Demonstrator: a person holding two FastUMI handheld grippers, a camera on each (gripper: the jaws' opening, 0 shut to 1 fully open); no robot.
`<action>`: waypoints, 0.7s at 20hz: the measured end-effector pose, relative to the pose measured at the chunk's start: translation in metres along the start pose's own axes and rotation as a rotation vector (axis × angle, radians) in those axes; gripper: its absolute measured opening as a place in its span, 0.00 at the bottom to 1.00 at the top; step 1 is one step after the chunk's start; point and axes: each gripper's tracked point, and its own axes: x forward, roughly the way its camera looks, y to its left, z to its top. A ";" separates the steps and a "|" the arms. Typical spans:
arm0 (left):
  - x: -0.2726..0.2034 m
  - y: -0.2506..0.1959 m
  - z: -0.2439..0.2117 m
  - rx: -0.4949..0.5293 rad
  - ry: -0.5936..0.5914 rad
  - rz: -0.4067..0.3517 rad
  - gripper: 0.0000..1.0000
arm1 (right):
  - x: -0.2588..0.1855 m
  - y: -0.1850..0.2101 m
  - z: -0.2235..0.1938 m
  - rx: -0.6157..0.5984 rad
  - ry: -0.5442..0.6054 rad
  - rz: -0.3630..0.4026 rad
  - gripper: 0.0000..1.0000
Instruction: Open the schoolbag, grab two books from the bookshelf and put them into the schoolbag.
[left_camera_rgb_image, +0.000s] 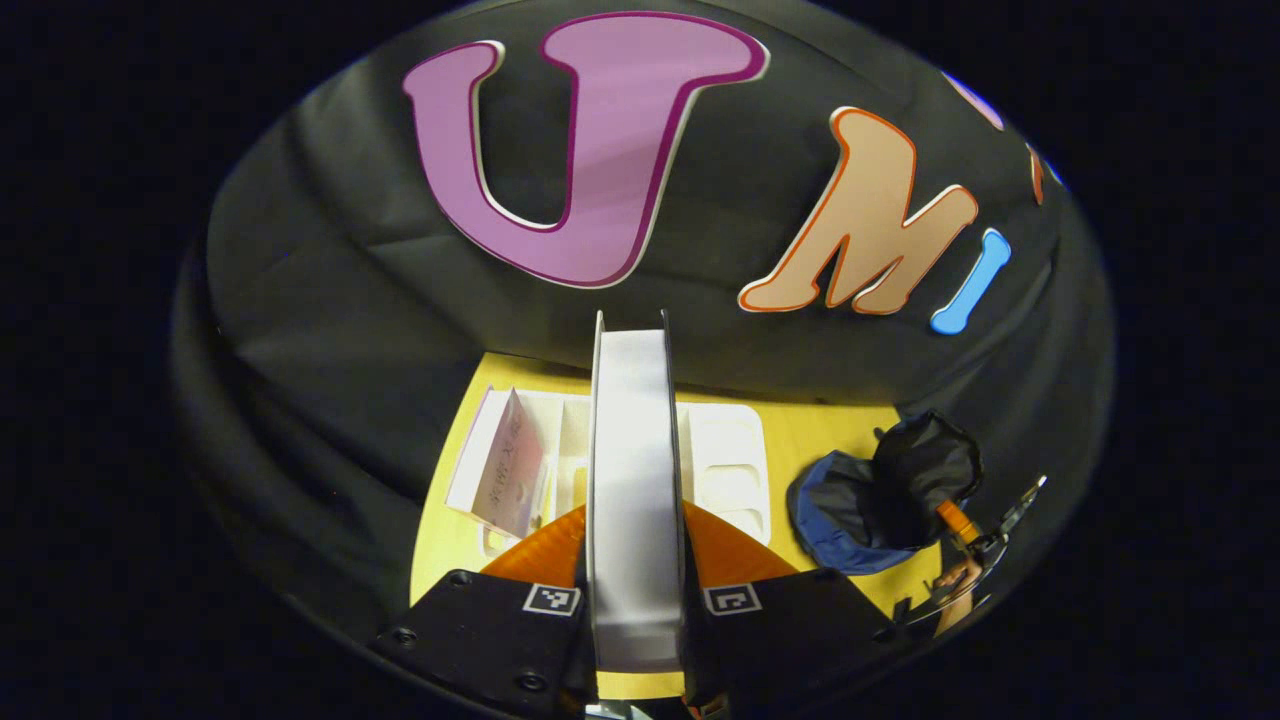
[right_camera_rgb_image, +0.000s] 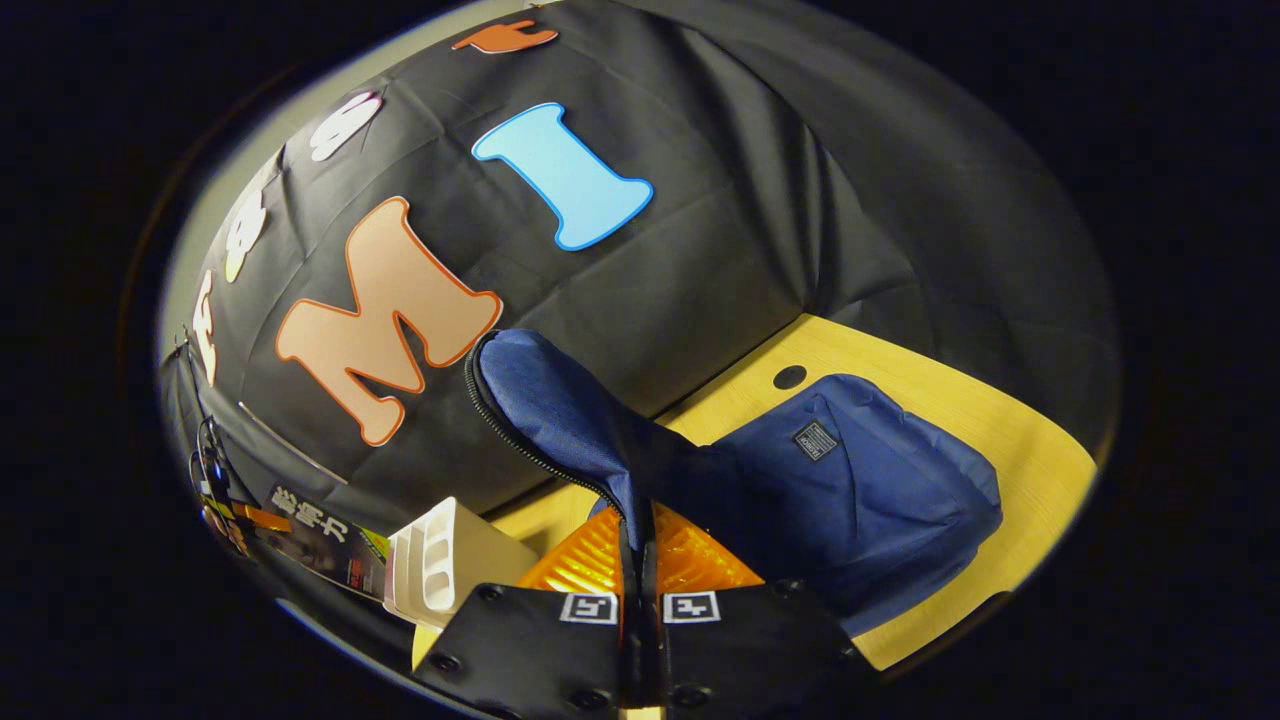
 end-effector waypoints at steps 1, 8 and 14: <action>0.001 -0.006 -0.004 -0.053 0.000 -0.029 0.29 | 0.000 0.000 -0.001 -0.001 0.001 -0.001 0.03; 0.016 -0.055 -0.026 -0.361 0.025 -0.284 0.30 | -0.003 0.000 0.002 -0.011 0.000 -0.005 0.02; 0.044 -0.088 -0.043 -0.464 0.034 -0.353 0.31 | -0.006 -0.001 0.003 -0.011 0.000 0.001 0.03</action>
